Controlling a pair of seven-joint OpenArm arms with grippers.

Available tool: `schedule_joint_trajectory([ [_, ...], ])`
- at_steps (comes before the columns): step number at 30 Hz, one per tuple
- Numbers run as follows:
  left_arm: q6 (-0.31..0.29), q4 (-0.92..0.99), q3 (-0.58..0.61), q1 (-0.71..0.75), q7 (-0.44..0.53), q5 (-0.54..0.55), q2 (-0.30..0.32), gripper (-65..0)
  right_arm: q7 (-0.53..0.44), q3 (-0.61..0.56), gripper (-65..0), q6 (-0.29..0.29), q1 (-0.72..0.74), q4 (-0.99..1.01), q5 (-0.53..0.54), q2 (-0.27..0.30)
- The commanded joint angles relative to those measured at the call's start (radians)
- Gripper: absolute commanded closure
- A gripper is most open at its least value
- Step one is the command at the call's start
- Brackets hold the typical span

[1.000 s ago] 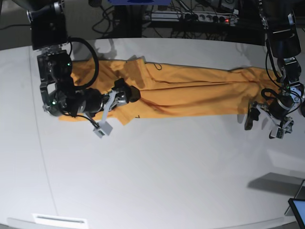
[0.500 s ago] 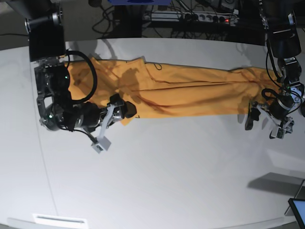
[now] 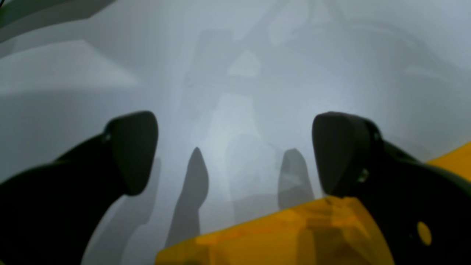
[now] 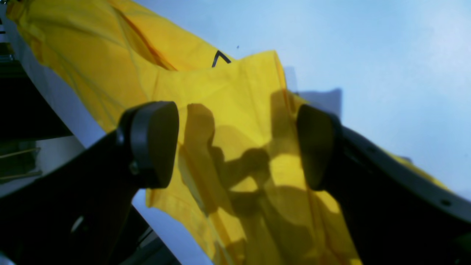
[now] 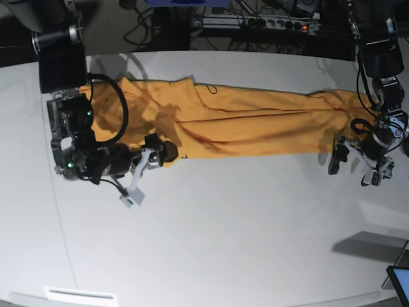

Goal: Fold the T-shirt properly
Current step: 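Lay the folded end down and reposition the right gripper along it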

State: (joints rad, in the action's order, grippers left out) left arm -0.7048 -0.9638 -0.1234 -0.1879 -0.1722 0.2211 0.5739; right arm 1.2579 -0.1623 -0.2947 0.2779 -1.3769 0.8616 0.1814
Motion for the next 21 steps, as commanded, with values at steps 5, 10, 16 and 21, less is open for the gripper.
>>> schedule_joint_trajectory([
  [5,0.007,-0.014,-0.006,-0.017,0.026,0.016,0.027,-65.0,-0.016,0.004,-46.9,-0.004,0.045,0.027,0.02,0.003],
  [10,0.007,-0.014,-0.006,-0.017,0.026,0.016,0.025,-65.0,-0.022,-0.046,-46.9,-0.007,0.088,0.109,-0.048,0.002],
  [16,0.007,-0.014,-0.006,-0.015,0.026,0.016,0.025,-65.0,-0.071,-0.122,-46.9,-0.007,0.091,0.115,-0.075,-0.003],
  [21,0.007,-0.014,-0.006,-0.015,0.026,0.016,0.027,-65.0,-0.079,-0.125,-46.9,-0.007,0.108,0.172,-0.075,-0.004],
])
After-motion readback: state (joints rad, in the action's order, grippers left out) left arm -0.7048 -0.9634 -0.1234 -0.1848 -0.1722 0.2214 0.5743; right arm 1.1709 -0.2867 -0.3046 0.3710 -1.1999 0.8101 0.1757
